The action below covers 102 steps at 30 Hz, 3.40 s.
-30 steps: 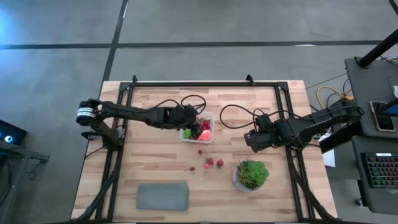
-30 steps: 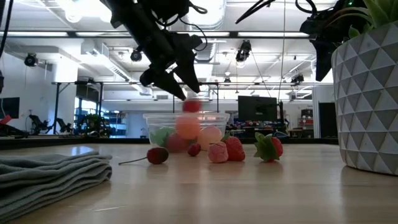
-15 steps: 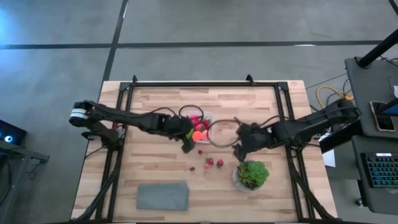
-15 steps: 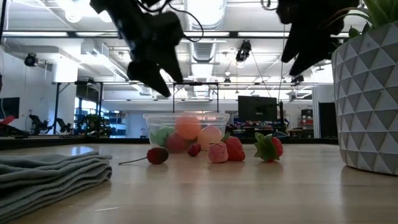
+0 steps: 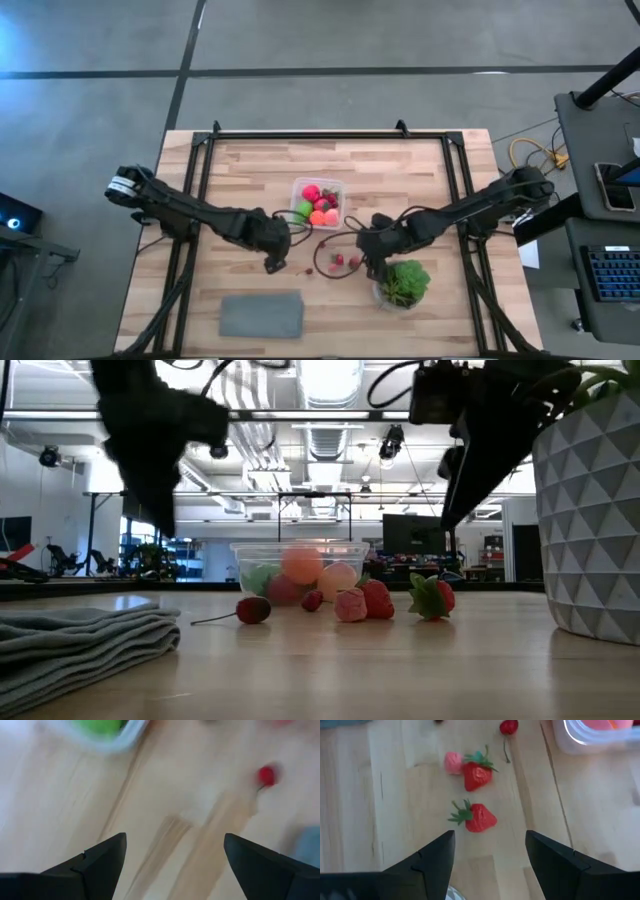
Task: Pick and placing Produce into tupperware
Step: Put the red strawberry into the transparent bin
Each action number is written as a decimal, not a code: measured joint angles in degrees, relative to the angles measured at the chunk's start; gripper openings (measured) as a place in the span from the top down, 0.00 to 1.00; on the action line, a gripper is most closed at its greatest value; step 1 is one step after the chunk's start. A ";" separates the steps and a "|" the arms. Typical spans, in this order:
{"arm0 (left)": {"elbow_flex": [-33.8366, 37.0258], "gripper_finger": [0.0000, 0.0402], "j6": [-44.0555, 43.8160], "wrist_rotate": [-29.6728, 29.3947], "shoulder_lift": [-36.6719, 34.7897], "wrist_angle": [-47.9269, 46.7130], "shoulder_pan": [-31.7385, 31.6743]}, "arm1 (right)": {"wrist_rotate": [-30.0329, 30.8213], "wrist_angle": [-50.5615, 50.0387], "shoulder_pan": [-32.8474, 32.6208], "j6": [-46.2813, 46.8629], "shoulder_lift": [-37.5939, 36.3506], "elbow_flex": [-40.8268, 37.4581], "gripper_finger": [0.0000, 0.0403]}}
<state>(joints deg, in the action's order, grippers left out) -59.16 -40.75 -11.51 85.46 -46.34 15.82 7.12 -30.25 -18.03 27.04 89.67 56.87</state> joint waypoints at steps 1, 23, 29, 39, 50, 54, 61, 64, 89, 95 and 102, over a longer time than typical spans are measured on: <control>1.04 0.20 -0.41 -0.40 -0.01 -0.32 0.47 | -0.01 -0.17 -0.01 -1.31 0.48 0.75 0.42; 23.33 0.20 -2.21 -0.76 -6.01 10.04 1.06 | -18.06 -34.96 10.01 2.46 28.02 37.85 0.42; 28.52 0.20 -3.57 -0.74 -13.77 9.89 1.06 | -14.60 -35.01 6.07 -0.58 31.61 38.91 0.42; 35.95 0.20 -6.97 -0.80 -23.50 11.33 1.06 | -7.95 -31.80 3.37 2.13 30.89 34.52 0.42; 35.96 0.20 -6.93 -0.89 -25.44 11.89 1.06 | -8.51 -28.15 3.31 1.57 31.30 31.61 0.42; 35.96 0.20 -6.89 -0.92 -24.40 12.38 1.06 | -8.53 -27.59 3.30 1.49 31.30 31.59 0.44; 35.83 0.20 -6.89 -0.93 -22.93 13.41 1.06 | -8.56 -27.12 3.42 1.46 31.30 31.55 0.55; 35.83 0.20 -6.87 -0.94 -22.87 13.42 1.06 | -8.58 -27.21 3.42 1.47 31.30 31.57 0.60; 35.83 0.20 -6.95 -0.76 -22.94 16.47 1.06 | -7.02 -27.44 3.42 1.50 28.88 32.20 0.62; 35.80 0.20 -6.97 -0.73 -22.95 17.92 1.06 | -5.57 -27.21 3.42 -0.29 28.84 32.20 0.62; 35.79 0.20 -6.96 -0.72 -22.96 18.78 1.06 | -7.03 -26.21 3.42 -4.04 29.71 32.14 0.48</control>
<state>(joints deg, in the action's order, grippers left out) -23.38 -47.72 -12.23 62.50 -27.56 16.88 0.09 -56.46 -14.61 23.00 119.37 89.01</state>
